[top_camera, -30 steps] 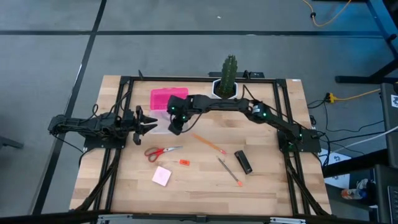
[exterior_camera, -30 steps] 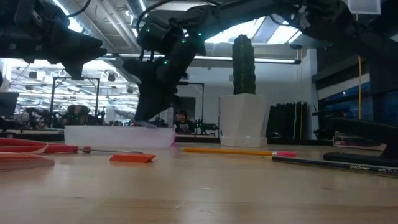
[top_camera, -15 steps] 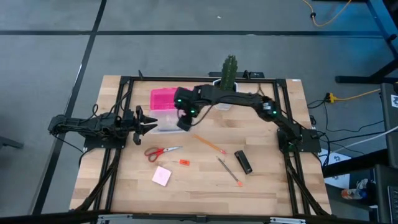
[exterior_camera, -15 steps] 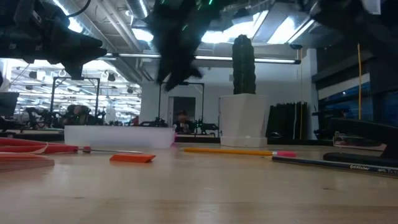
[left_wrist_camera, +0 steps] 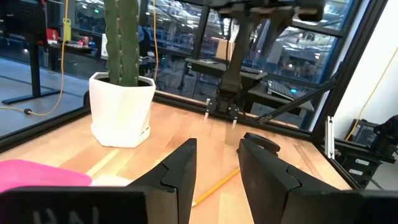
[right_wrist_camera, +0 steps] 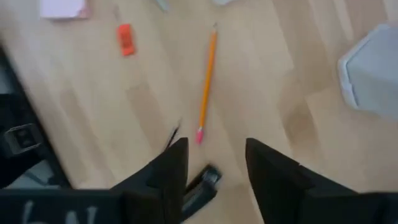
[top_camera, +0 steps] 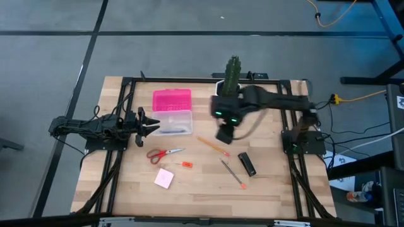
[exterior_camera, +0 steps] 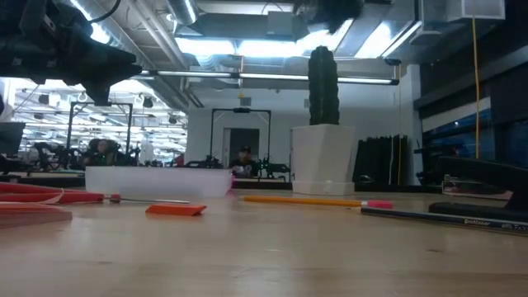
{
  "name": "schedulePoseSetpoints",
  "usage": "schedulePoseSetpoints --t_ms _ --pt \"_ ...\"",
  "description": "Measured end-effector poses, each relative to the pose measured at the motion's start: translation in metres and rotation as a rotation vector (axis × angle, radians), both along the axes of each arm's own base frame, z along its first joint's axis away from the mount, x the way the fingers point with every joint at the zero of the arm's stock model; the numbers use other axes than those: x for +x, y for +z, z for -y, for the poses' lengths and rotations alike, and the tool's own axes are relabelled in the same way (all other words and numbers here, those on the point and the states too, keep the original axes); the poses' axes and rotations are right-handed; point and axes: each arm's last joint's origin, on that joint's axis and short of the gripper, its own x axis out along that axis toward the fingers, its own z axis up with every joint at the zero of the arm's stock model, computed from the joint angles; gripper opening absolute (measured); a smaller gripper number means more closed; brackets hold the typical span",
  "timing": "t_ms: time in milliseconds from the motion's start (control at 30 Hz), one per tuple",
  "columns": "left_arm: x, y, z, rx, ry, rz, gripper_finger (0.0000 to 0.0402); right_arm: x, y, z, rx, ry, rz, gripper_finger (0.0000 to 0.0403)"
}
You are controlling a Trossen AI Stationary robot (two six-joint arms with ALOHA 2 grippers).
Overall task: Pack school essentials
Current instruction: Put the black stapler into the supply box
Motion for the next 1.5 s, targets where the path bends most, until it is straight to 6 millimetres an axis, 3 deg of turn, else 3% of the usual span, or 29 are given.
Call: schedulePoseSetpoints --t_ms 233,333,400,633,833,933,1033,1300,1500 --pt "0.000 0.000 0.000 0.000 0.000 0.000 0.0114 -0.095 -0.014 -0.030 -0.048 -0.396 0.003 0.0160" --pt "0.000 0.000 0.000 0.000 0.000 0.000 0.0114 -0.119 -0.045 -0.046 0.002 -0.464 0.056 0.0161" --pt "0.000 0.000 0.000 0.000 0.000 0.000 0.0114 -0.128 -0.071 -0.058 0.042 -0.415 0.111 0.0161" --pt "0.000 0.000 0.000 0.000 0.000 0.000 0.0114 -0.133 -0.152 -0.088 0.421 -0.286 0.546 0.0161" --pt "0.000 0.000 0.000 0.000 0.000 0.000 0.0114 -0.153 -0.208 -0.079 0.611 -0.385 0.829 0.0161" --pt "0.000 0.000 0.000 -0.001 0.000 0.000 0.0114 -0.162 -0.222 -0.074 0.649 -0.448 0.835 0.0152" --pt "0.000 0.000 0.000 -0.001 0.000 0.000 0.0114 -0.163 -0.224 -0.074 0.652 -0.430 0.799 0.0125" --pt "0.000 0.000 0.000 -0.001 0.003 0.000 0.0114 -0.167 -0.236 -0.073 0.574 -0.428 0.678 0.0014" --pt "0.000 0.000 0.000 -0.001 0.003 0.000 0.0114 -0.172 -0.255 -0.066 0.524 -0.526 0.480 0.0004"
